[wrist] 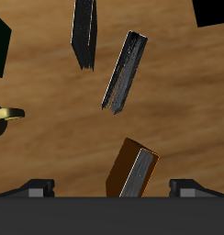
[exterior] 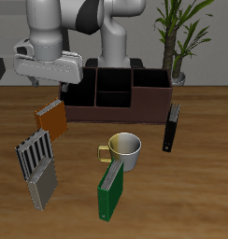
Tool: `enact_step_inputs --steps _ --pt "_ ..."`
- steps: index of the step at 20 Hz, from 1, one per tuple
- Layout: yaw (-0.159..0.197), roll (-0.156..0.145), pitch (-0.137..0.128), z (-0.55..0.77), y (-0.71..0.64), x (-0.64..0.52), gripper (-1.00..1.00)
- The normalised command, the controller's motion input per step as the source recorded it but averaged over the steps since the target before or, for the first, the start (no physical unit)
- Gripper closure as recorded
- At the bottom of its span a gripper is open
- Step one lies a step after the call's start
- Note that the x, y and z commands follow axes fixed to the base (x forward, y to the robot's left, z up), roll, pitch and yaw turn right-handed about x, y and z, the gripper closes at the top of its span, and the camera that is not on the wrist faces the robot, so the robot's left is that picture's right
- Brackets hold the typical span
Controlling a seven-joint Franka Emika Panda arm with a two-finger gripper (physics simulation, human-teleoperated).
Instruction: Place the orange book into the back desk caddy's back compartment
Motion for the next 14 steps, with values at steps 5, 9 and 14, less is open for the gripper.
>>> enact_step_inputs --steps 5,9,14 --pt "-0.022 -0.038 -0.040 -0.20 -0.19 -0.11 -1.00" --pt "-0.012 -0.005 -0.061 -0.22 -0.02 -0.23 -1.00" --pt "-0.001 -0.003 -0.020 -0.19 0.00 -0.12 -1.00"
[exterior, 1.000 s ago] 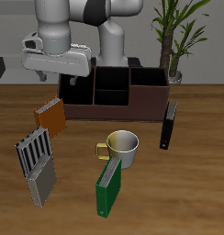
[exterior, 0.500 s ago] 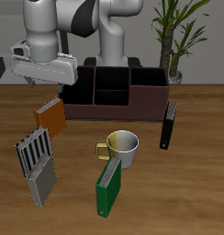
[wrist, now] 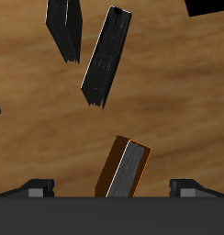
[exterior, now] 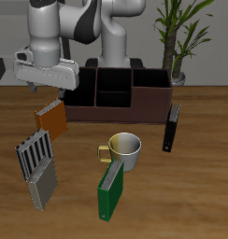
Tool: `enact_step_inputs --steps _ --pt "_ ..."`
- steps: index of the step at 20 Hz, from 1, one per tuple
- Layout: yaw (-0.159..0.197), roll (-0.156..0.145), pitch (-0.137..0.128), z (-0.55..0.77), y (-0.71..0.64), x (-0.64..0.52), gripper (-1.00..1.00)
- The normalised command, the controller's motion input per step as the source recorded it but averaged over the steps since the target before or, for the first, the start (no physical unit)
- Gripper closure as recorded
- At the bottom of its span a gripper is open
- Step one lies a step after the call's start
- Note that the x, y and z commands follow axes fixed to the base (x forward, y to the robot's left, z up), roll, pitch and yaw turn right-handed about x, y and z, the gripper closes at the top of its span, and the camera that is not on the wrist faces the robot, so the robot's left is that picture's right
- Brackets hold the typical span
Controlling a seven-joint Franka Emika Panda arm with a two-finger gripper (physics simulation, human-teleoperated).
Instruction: Place the orange book into the back desk caddy's back compartment
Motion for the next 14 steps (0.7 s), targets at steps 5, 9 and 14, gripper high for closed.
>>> enact_step_inputs --steps 5,9,14 --pt "-0.024 -0.039 0.002 -0.23 -0.18 0.01 -1.00" --pt "-0.032 -0.014 0.031 -0.20 -0.07 0.05 -1.00" --pt "-0.048 0.002 0.020 -0.23 0.01 0.03 -1.00"
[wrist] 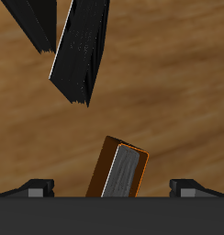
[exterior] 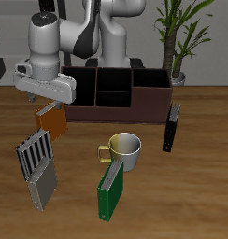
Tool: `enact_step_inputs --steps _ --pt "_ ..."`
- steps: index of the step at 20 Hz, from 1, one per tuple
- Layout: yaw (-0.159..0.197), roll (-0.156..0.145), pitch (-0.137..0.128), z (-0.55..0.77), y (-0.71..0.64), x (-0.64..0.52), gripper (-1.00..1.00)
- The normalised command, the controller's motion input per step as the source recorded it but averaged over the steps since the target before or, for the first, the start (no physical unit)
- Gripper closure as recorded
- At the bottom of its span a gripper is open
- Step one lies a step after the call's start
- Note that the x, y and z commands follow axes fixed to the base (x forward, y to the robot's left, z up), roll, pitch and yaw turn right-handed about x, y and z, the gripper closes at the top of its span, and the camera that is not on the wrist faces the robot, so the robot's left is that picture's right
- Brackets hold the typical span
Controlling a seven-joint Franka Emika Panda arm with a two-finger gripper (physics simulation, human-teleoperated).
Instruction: Place the orange book into the back desk caddy's back compartment
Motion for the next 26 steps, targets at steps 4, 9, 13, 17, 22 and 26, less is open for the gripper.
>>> enact_step_inputs --steps 4,9,13,17,22,26 --pt "-0.025 -0.014 0.009 -0.17 -0.03 -0.05 -1.00" --pt "-0.060 0.023 0.023 -0.23 -0.02 -0.04 -1.00" --pt "-0.015 -0.016 0.014 -0.21 -0.08 0.01 1.00" --pt "-0.033 -0.016 0.011 -0.14 -0.08 -0.01 1.00" --pt "-0.015 0.005 0.022 -0.12 -0.02 0.07 1.00" --pt "0.038 0.034 -0.005 0.06 0.21 0.03 1.00"
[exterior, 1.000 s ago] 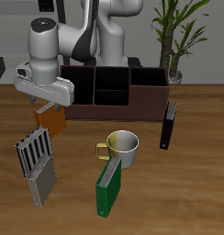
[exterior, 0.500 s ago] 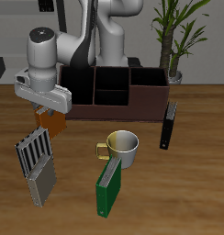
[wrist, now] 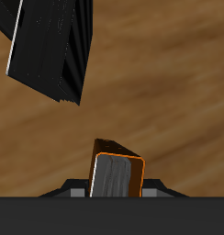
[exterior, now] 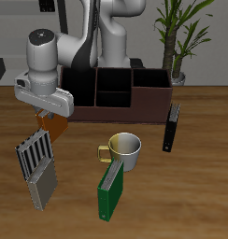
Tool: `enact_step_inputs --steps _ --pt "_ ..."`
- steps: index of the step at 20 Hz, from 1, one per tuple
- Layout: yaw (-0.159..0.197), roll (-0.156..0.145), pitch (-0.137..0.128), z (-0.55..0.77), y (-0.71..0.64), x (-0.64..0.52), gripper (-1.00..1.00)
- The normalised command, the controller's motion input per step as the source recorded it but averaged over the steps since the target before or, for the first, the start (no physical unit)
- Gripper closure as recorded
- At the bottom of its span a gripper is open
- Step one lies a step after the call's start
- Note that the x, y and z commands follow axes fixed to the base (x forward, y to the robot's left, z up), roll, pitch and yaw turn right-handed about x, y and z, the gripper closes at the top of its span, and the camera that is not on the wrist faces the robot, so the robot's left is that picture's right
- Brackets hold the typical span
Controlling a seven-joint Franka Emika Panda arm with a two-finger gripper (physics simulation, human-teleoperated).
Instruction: Place the orange book into the back desk caddy's back compartment
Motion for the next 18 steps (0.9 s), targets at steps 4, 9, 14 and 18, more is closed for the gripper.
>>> enact_step_inputs --steps 4,9,14,18 --pt "0.134 0.071 -0.051 0.37 0.41 -0.03 1.00" --pt "0.118 0.056 -0.047 0.52 0.39 -0.07 1.00" --pt "0.147 0.057 -0.071 0.68 0.47 -0.15 1.00" --pt "0.157 0.081 -0.086 0.88 0.54 -0.35 1.00"
